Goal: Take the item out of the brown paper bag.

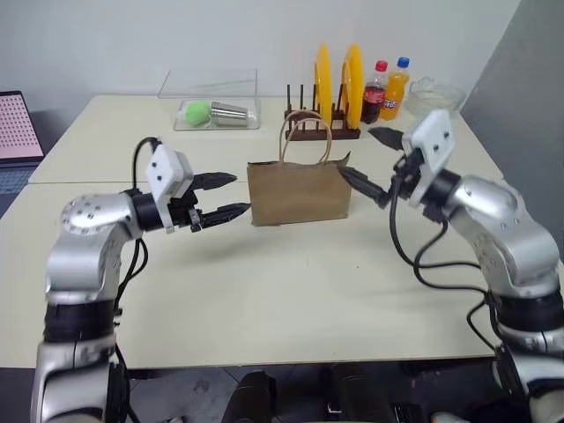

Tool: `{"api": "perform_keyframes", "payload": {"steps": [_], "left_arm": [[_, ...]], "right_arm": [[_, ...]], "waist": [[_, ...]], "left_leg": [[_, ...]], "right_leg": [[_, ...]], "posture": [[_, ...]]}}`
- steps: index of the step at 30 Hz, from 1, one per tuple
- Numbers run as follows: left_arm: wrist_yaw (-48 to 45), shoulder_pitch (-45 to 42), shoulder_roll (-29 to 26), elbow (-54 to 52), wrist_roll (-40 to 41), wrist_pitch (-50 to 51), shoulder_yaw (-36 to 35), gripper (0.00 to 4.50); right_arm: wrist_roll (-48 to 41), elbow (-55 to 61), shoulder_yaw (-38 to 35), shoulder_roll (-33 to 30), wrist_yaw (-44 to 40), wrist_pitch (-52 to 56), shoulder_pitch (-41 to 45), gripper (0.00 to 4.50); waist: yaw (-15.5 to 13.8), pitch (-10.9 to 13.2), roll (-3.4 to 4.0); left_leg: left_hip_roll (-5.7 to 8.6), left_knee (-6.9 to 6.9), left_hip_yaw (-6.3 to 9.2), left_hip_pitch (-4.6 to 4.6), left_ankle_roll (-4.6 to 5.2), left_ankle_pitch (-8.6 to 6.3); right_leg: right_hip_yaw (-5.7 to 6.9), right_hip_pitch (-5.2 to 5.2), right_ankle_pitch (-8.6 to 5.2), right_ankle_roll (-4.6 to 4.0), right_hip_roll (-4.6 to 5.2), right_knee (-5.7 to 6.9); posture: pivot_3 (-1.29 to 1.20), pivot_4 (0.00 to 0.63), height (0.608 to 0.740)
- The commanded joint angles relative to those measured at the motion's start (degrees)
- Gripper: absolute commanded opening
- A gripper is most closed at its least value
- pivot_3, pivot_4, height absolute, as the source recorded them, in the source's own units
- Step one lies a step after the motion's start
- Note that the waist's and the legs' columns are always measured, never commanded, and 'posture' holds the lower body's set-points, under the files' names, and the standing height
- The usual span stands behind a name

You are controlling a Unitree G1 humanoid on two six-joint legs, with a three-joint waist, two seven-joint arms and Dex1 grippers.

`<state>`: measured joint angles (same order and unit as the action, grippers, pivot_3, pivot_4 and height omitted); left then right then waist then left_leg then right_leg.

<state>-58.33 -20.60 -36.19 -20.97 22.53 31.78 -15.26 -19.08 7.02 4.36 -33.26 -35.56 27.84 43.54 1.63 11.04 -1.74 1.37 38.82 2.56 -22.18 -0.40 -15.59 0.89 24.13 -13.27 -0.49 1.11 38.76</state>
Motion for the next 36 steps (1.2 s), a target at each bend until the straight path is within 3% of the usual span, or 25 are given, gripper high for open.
{"api": "perform_keyframes", "payload": {"steps": [1, 8, 10, 14, 18, 20, 27, 29, 36], "left_arm": [[8.43, 6.63, 2.53, -12.56, 4.33, 5.71, -1.80, 3.24], [18.40, 20.50, 7.37, -23.16, 4.78, 5.99, 0.39, 3.24], [19.28, 21.08, 7.20, -23.36, 5.05, 5.57, 0.78, 3.24], [19.76, 21.86, 6.21, -22.62, 4.91, 3.91, 1.05, 3.24], [19.27, 23.44, 4.96, -22.07, 3.96, 1.65, 1.87, 3.24], [18.95, 24.63, 4.39, -22.13, 3.99, 0.87, 1.83, 3.24], [17.70, 26.35, 2.76, -21.94, 5.04, -0.92, 2.24, 3.24], [16.87, 27.23, 2.10, -21.89, 4.65, -1.78, 2.78, 3.24], [15.08, 28.60, 0.06, -21.17, 4.45, -4.17, 3.60, 3.24]], "right_arm": [[5.07, -11.58, 1.92, 0.01, -3.89, -7.01, 7.18, 3.18], [19.24, -49.71, 10.01, 4.84, -7.49, -26.11, 26.50, 0.48], [22.85, -58.61, 11.74, 6.33, -7.05, -30.93, 30.45, 0.05], [29.45, -72.31, 15.51, 9.92, -8.23, -37.06, 36.52, 0.05], [32.95, -76.71, 17.00, 11.02, -10.92, -41.08, 38.16, 0.05], [33.43, -76.26, 17.37, 10.26, -16.75, -42.96, 37.95, 0.05], [31.45, -67.39, 16.58, 5.62, -37.15, -47.02, 33.59, 0.05], [29.45, -60.12, 16.36, 3.81, -42.70, -45.52, 29.85, 0.05], [26.71, -44.32, 15.72, 1.19, -47.57, -38.26, 21.78, 0.05]], "waist": [[-0.31, -0.01, -0.01], [-0.02, 0.00, -0.01], [-0.01, 0.00, -0.01], [0.02, 0.00, 0.00], [-0.08, 0.01, 0.02], [-0.07, 0.01, 0.02], [-0.11, 0.03, 0.05], [-0.11, 0.03, 0.05], [-0.13, 0.05, 0.09]], "left_leg": [[0.00, -0.01, -0.02, 0.13, 0.00, 0.00], [-0.02, -0.10, -0.32, 0.29, 0.00, 0.00], [-0.03, -0.12, -0.31, 0.32, 0.00, 0.00], [-0.03, -0.13, -0.37, 0.30, -0.01, 0.00], [-0.03, -0.15, -0.35, 0.28, -0.01, -0.01], [-0.02, -0.14, -0.34, 0.27, -0.01, -0.01], [-0.03, -0.17, -0.29, 0.29, -0.01, -0.01], [-0.03, -0.17, -0.30, 0.30, -0.01, -0.01], [-0.04, -0.18, -0.27, 0.29, -0.01, -0.01]], "right_leg": [[-0.01, -0.10, 0.00, 0.00, 0.00, -0.01], [-0.25, -0.06, 0.00, -0.04, -0.02, 0.09], [-0.24, -0.06, -0.02, -0.08, -0.03, 0.10], [-0.28, -0.05, -0.02, -0.10, -0.03, 0.07], [-0.28, -0.04, -0.02, -0.11, -0.02, 0.05], [-0.28, -0.04, -0.02, -0.11, -0.01, 0.03], [-0.23, -0.06, -0.03, -0.10, -0.01, -0.01], [-0.24, -0.07, -0.03, -0.10, -0.01, -0.02], [-0.21, -0.06, -0.03, -0.09, -0.01, -0.04]], "posture": [[0.00, 0.150, 0.740], [0.00, 0.150, 0.740], [0.00, 0.150, 0.740], [0.00, 0.150, 0.740], [0.00, 0.150, 0.740], [0.00, 0.150, 0.740], [0.00, 0.150, 0.740], [0.00, 0.150, 0.740], [0.00, 0.150, 0.740]]}}
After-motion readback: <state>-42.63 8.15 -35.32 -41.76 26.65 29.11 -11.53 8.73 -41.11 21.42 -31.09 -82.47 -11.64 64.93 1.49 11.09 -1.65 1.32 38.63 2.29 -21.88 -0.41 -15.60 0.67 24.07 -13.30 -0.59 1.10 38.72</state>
